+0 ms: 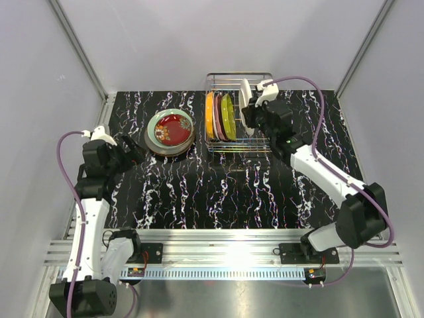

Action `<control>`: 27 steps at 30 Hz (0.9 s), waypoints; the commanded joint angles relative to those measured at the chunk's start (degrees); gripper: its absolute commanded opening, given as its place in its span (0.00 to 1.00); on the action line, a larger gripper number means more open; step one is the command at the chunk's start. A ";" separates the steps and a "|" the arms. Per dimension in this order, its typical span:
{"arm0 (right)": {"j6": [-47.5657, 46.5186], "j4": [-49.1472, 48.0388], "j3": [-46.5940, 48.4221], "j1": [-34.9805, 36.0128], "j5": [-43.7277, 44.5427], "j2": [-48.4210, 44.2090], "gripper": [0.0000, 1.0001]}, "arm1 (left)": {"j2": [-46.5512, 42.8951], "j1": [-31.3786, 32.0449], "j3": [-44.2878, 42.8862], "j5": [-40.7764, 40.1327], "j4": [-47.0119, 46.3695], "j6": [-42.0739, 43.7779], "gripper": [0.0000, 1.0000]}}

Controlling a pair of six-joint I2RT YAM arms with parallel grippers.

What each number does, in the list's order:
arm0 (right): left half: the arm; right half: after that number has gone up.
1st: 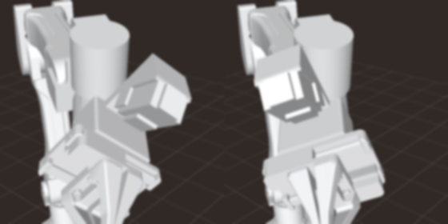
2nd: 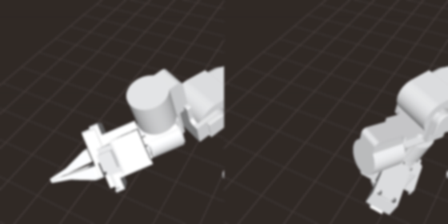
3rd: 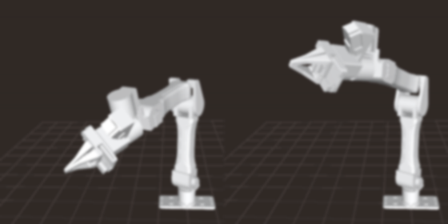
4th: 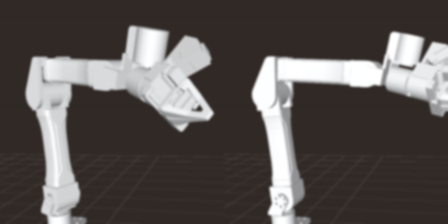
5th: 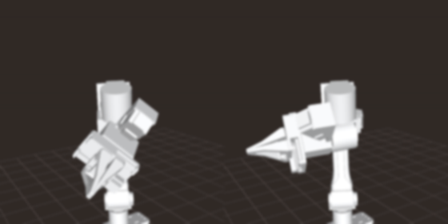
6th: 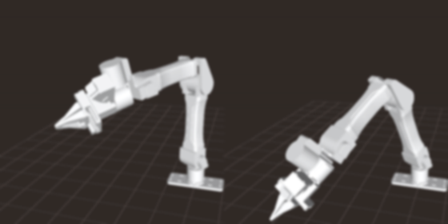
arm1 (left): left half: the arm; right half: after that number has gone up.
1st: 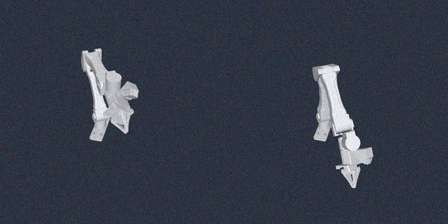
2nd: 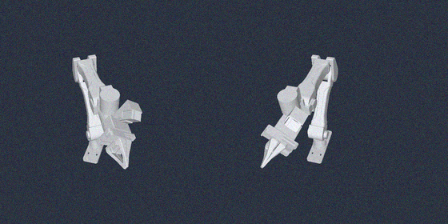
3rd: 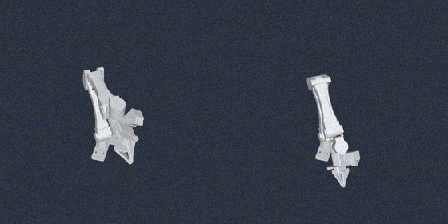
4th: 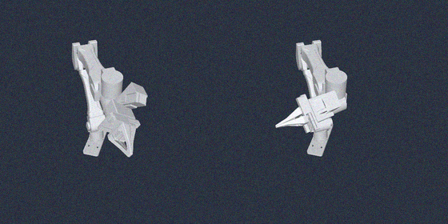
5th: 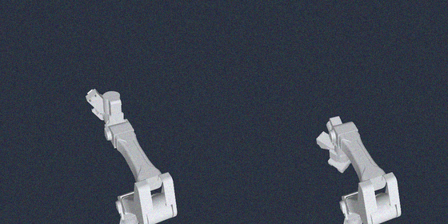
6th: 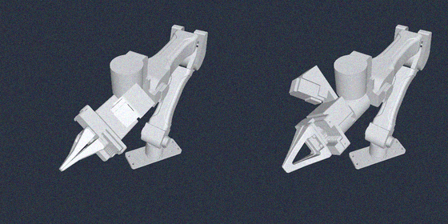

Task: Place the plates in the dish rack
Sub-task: Insert the plate into the dish rack

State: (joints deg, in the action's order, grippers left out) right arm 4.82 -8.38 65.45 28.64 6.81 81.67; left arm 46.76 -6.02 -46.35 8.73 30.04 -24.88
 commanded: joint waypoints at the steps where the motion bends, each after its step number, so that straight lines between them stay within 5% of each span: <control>1: 0.01 -9.72 5.04 -0.08 -1.27 1.38 0.00 | -1.32 -0.31 -0.32 -1.70 -2.36 0.54 0.99; 27: 1.60 -11.57 9.34 -0.17 -2.50 11.40 0.00 | -1.85 -0.31 -0.23 -1.79 -1.83 0.27 0.99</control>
State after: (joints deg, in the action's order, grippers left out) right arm 5.65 -9.61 71.13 28.62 3.81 93.60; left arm 45.12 -6.07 -46.35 7.01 30.33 -24.93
